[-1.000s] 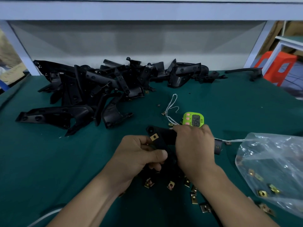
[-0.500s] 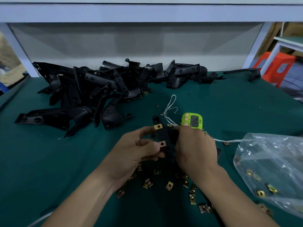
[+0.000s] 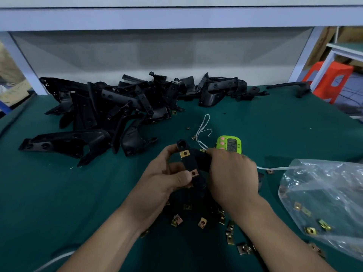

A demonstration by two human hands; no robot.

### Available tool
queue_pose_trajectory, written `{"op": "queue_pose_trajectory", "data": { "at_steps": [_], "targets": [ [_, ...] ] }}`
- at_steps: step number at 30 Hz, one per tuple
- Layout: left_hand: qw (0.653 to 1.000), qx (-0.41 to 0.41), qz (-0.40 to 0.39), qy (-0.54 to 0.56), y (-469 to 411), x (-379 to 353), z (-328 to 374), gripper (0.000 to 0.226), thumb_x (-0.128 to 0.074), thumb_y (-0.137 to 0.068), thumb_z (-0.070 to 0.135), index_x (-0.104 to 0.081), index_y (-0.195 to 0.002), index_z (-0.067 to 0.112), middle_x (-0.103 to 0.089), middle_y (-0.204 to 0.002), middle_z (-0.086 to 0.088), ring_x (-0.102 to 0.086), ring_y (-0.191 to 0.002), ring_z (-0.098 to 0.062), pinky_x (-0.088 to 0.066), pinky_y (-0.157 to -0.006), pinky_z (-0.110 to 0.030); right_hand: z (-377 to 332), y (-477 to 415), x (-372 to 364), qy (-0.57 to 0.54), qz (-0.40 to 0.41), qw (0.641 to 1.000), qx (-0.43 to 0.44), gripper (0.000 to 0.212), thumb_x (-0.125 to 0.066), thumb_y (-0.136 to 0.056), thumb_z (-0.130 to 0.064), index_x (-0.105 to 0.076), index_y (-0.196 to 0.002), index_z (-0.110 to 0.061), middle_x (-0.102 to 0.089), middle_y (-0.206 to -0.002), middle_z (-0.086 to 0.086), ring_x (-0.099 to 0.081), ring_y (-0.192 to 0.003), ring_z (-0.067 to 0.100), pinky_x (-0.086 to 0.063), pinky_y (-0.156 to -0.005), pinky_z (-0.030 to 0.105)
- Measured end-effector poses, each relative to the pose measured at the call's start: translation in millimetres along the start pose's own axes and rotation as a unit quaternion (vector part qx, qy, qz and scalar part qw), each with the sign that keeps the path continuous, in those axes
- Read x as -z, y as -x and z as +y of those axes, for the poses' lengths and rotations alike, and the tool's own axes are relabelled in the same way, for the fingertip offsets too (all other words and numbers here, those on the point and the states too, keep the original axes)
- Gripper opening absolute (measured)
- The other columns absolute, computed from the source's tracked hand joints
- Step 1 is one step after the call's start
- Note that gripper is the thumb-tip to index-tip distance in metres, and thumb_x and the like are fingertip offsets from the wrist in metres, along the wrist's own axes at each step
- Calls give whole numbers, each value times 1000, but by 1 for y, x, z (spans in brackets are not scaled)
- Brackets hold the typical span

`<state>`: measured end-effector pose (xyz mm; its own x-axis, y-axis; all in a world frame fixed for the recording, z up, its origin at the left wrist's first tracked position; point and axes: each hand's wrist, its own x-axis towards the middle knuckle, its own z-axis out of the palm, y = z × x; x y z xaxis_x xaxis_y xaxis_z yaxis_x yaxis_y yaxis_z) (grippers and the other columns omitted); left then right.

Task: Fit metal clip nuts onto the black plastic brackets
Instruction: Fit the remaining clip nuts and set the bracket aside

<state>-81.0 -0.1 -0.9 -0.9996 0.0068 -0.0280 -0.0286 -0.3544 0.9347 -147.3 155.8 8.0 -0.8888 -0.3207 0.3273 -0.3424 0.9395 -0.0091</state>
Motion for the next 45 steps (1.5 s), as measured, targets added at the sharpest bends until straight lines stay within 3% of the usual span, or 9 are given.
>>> {"op": "queue_pose_trajectory", "data": {
  "at_steps": [7,17,24,30,34,37,41,43,45],
  "targets": [
    [934,-102,242,-244,2,-13,4,36,-70,-87,0,-77,-92,34,-78,-85,10,-73,-83,-6,-54,-70,-13,8,1,8,-188,-77,979,-18,25,-71,-79,-28,-48,-89,-31,-61,-78,-5,-60,-72,27,-40,-59,31],
    [813,-282,198,-469,-8,-76,54,32,-72,-90,32,-64,-114,53,-63,-88,45,-63,-83,15,-42,-70,1,36,21,77,-329,-38,942,-46,24,-71,-85,-35,-49,-92,-31,-60,-76,-8,-59,-67,13,-46,-55,25],
    [827,-269,6,-493,-36,-166,40,27,-59,-82,44,-57,-109,37,-71,-75,7,-65,-70,-13,-59,-70,-40,120,74,110,-394,-54,897,-193,25,-74,-81,-28,-51,-75,-22,-55,-61,-8,-51,-53,9,-38,-48,20],
    [891,-128,-165,-404,-56,-261,-7,16,-69,-73,38,-66,-76,23,-38,-54,5,-33,-54,-9,-30,-54,-32,187,161,134,-679,-25,636,-366,8,-71,-88,-22,-75,-86,-16,-63,-73,6,-61,-64,19,-47,-59,25],
    [914,-24,-181,-362,-68,-333,-35,37,-78,-58,37,-80,-94,31,-63,-60,14,-54,-52,1,-42,-56,-14,234,188,139,-718,-18,537,-443,10,-74,-82,-14,-76,-75,-7,-66,-74,18,-61,-58,26,-48,-49,30],
    [949,101,-225,-198,-91,-403,-34,44,-84,-79,12,-67,-120,12,-75,-93,-6,-62,-70,-6,-57,-79,-23,318,150,145,-693,100,517,-492,17,-65,-91,-13,-68,-75,-8,-58,-64,9,-49,-41,15,-34,-35,21],
    [960,134,-182,-163,-118,-445,-29,54,-78,-89,22,-53,-135,10,-51,-115,-1,-50,-93,-13,-46,-101,-34,406,95,134,-669,117,462,-571,42,-59,-98,-43,-57,-112,-4,-66,-103,16,-66,-90,28,-54,-71,37],
    [955,83,-170,-228,-131,-433,-31,58,-77,-87,24,-53,-139,17,-51,-116,4,-53,-95,-13,-46,-94,-32,408,82,108,-628,57,503,-591,41,-59,-98,-43,-55,-113,-5,-67,-111,18,-69,-101,29,-54,-68,35],
    [945,31,-165,-280,-146,-411,-34,50,-77,-85,20,-62,-133,22,-61,-112,10,-56,-92,-5,-43,-79,-25,390,61,86,-604,40,572,-554,24,-64,-93,-30,-58,-96,-7,-67,-94,16,-68,-75,28,-50,-58,30]
  ]
}}
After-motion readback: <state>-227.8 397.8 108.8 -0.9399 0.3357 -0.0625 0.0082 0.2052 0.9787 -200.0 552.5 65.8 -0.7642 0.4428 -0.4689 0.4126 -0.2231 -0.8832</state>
